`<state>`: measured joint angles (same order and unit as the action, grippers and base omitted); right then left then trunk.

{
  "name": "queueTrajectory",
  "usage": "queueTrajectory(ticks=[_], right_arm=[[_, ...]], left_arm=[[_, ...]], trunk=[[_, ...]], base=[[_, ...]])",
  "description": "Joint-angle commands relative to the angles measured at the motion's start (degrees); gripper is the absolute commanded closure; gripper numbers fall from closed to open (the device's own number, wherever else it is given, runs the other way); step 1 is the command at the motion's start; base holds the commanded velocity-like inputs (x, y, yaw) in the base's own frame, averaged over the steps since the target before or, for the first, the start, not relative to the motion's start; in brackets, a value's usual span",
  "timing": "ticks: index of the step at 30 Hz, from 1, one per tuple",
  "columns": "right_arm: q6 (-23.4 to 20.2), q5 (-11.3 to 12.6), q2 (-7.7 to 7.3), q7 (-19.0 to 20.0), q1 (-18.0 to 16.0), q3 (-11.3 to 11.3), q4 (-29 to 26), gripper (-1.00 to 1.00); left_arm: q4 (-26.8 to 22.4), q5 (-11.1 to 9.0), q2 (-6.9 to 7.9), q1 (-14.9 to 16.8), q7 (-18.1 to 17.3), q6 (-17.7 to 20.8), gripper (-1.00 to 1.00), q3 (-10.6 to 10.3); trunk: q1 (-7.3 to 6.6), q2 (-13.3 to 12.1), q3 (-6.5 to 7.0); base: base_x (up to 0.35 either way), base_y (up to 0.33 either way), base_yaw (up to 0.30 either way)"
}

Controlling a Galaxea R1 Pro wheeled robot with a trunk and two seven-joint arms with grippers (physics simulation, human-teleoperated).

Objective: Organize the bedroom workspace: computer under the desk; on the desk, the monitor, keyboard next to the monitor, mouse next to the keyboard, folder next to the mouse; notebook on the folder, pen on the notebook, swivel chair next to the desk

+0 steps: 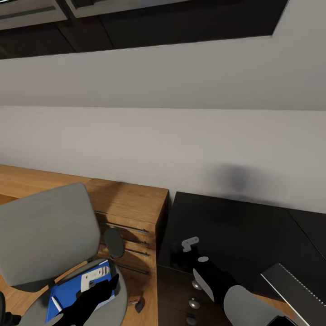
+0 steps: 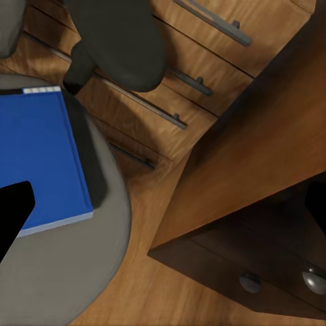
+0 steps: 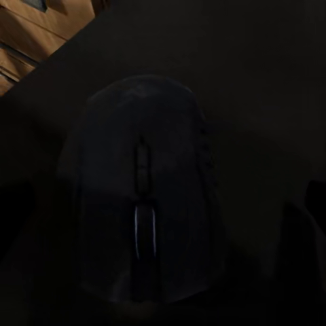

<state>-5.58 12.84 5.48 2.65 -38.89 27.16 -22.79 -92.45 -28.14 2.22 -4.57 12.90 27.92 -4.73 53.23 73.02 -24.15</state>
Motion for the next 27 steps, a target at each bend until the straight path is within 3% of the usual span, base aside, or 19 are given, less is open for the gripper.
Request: queueTrajectory(ticks=[1,27], right_arm=[[-0.2,0.6,-0.04,0.0,0.0,0.3,-0.1,-1.0],[-0.2,0.3,0.14,0.0,0.0,0.7,-0.1,-1.0]], left_arm=[[-0.1,-0.6,0.05,0.0,0.6,0.1,-1.0,-0.1],[-0.1,-0.6,0.04,0.0,0.6,0.1,-1.0,-0.1]], trunk=[[0.0,0.0,-0.05],[0.0,0.0,-0.05]], base=[[0.0,0.0,0.0],[0.024,0.0,0.0]])
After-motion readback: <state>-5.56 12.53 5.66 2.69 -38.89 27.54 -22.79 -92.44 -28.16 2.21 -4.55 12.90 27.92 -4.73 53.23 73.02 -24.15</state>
